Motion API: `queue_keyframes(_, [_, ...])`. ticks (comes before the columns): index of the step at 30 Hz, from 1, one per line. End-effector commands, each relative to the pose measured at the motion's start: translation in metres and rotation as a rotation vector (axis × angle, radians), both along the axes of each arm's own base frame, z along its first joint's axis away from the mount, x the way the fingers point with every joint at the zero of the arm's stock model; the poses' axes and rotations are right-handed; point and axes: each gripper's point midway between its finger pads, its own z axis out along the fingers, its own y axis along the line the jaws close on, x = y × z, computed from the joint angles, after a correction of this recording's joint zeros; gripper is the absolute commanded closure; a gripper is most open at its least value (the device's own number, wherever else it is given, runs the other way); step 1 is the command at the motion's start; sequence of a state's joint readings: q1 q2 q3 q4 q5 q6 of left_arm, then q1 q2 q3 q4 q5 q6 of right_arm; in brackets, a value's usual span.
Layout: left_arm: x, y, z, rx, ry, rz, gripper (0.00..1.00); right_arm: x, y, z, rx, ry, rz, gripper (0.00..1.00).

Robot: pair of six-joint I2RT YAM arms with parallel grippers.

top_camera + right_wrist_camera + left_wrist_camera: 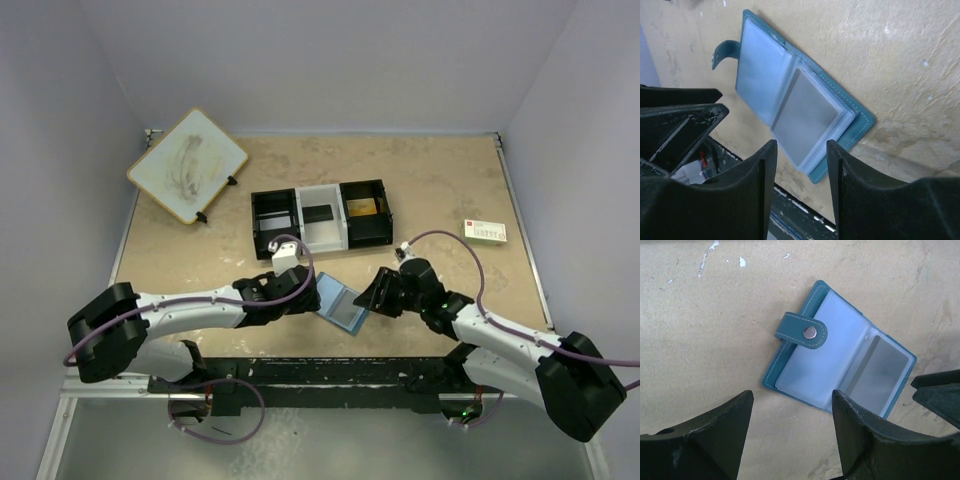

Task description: Take the credit cards out of the card holder

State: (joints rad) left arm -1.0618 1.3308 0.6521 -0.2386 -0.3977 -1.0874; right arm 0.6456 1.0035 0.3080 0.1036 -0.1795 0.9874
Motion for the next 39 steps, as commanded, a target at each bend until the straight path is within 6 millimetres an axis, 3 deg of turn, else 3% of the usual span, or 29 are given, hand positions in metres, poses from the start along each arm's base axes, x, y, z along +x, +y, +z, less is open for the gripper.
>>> queue_keyframes(1, [0.019,-0.007,0.02,0.021,-0.102,-0.003,0.38,0.002,0.02,0.02,0.153,-0.008,0.001,0.53])
queue_keyframes(7, [0.027,-0.013,0.019,0.099,-0.144,-0.084,0.39,-0.001,0.023,0.011,0.191,0.038,-0.021,0.56])
queue_keyframes(14, [0.025,-0.021,0.001,0.144,-0.114,-0.144,0.43,-0.001,0.015,-0.009,0.146,0.094,-0.084,0.57])
queue_keyframes(24, [0.016,-0.018,-0.018,0.156,-0.06,-0.165,0.59,-0.007,0.003,-0.023,0.139,0.111,-0.138,0.58])
queue_keyframes(33, [0.009,-0.022,-0.021,0.142,-0.031,-0.194,0.78,0.006,0.017,-0.005,0.191,0.065,-0.116,0.62])
queue_keyframes(39, [0.008,-0.022,-0.021,0.135,-0.026,-0.188,0.81,0.004,0.013,-0.006,0.168,0.075,-0.123,0.62])
